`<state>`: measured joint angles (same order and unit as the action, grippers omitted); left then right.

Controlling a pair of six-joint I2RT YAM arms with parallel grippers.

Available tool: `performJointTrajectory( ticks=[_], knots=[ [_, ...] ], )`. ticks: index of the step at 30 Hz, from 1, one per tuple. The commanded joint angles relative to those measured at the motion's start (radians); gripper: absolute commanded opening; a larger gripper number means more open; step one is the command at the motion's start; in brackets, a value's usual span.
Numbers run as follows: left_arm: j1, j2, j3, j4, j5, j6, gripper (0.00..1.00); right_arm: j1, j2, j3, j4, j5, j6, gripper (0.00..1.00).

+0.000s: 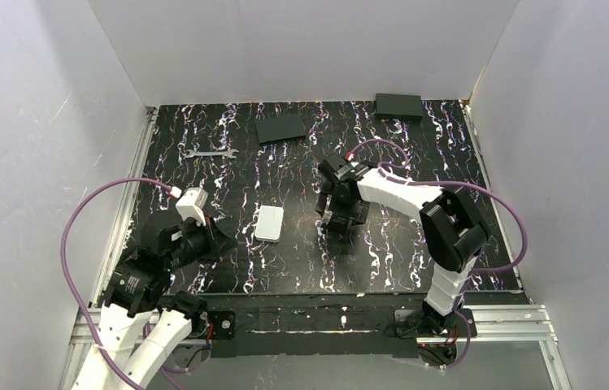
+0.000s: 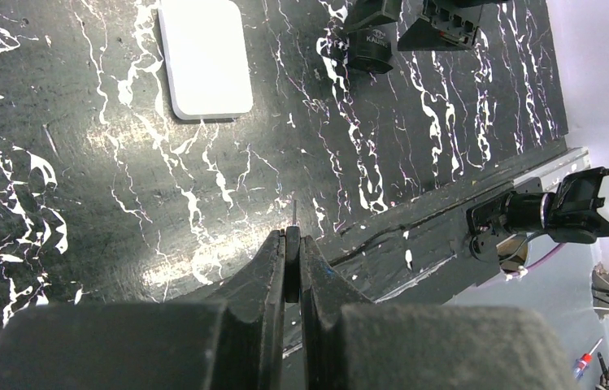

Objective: Unlock with the key

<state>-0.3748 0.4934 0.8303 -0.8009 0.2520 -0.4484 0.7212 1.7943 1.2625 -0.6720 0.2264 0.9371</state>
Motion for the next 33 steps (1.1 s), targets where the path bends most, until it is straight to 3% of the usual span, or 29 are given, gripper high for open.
performJointTrajectory(
  ticks=[1,4,8,13,19,28,32,33],
  knots=[
    [0.003,-0.002,-0.012,0.015,0.017,0.016,0.0,0.019,0.045,0.076,-0.118,0.073,0.04,0.98],
    [0.003,-0.003,-0.014,0.017,0.034,0.021,0.0,0.032,0.062,0.09,-0.137,0.095,0.047,0.92],
    [0.003,-0.001,-0.014,0.017,0.039,0.022,0.0,0.036,0.077,0.086,-0.13,0.1,0.049,0.73],
    [0.004,-0.01,-0.016,0.018,0.036,0.02,0.0,0.04,0.099,0.088,-0.127,0.092,0.041,0.64],
    [0.003,-0.012,-0.017,0.018,0.033,0.019,0.0,0.044,0.127,0.096,-0.129,0.089,0.028,0.64],
    [0.003,-0.009,-0.017,0.017,0.03,0.018,0.0,0.047,0.154,0.12,-0.147,0.09,-0.002,0.76],
    [0.003,-0.011,-0.019,0.018,0.03,0.017,0.0,0.05,0.151,0.116,-0.144,0.095,-0.004,0.73],
    [0.003,-0.01,-0.019,0.018,0.03,0.017,0.0,0.05,0.03,0.116,-0.145,0.098,-0.004,0.71]
  ],
)
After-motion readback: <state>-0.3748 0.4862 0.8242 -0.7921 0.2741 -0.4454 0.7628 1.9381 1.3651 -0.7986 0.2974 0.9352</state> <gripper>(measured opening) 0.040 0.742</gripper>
